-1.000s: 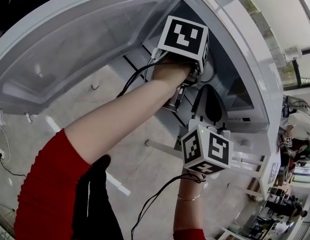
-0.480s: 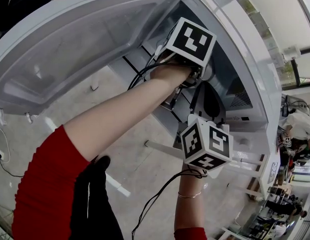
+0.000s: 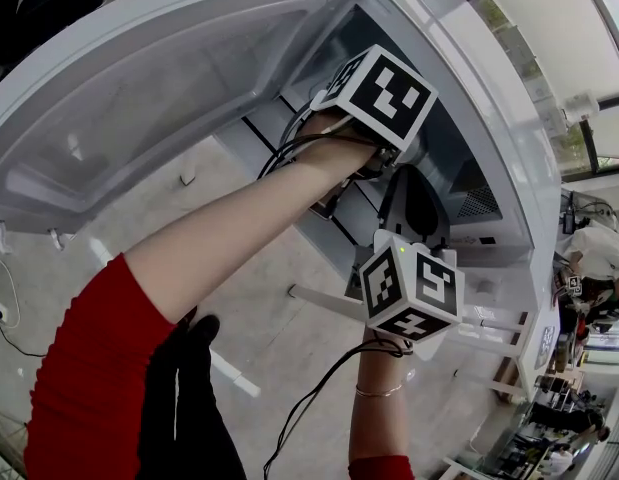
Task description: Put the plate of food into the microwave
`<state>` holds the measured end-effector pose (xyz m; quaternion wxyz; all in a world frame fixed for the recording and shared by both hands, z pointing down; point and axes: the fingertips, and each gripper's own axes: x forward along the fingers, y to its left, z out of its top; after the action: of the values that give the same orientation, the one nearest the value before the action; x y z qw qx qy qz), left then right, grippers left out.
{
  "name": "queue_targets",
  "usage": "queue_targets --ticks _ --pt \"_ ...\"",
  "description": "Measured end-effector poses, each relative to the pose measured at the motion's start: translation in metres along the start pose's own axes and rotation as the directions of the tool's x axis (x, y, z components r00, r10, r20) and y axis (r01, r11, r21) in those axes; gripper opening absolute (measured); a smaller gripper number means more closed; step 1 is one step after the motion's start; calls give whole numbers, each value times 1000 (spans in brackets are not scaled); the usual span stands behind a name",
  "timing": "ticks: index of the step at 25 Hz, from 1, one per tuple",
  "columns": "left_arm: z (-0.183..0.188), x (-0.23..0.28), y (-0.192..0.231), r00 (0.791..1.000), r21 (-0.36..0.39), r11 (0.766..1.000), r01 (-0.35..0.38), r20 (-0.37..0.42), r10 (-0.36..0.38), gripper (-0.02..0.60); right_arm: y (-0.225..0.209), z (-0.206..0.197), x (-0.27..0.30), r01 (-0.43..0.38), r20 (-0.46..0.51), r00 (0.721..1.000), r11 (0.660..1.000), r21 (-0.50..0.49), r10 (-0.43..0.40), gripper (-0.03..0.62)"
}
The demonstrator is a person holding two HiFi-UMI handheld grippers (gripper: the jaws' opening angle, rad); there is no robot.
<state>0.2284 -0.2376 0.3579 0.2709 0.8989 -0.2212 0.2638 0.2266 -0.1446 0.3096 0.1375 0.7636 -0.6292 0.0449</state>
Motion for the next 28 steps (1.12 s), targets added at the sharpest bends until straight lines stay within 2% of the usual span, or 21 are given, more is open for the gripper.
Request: queue_targets --ticks 5,9,13,22,26,28 --pt "3 -7 -2 999 -20 999 48 -6 -48 190 0 2 0 -2 4 1000 1000 -5 2 15" --pt "-5 -10 -7 995 -2 996 91 -51 -91 201 0 3 2 -1 7 1000 1000 -10 1 15" --pt "-11 -10 -7 993 65 995 80 -88 -74 239 0 5 2 -2 11 1000 1000 -19 2 15" --pt "-15 -13 -7 990 236 971 38 -138 -5 244 -1 2 0 -2 7 1000 1000 -24 3 15" --pt "-15 -11 -7 990 212 977 36 -141 -6 250 -1 3 -1 -4 10 1000 1000 -25 4 15" --pt "-13 -8 -5 992 176 984 35 -122 -14 258 -1 3 -1 -5 12 1000 1000 -25 5 15"
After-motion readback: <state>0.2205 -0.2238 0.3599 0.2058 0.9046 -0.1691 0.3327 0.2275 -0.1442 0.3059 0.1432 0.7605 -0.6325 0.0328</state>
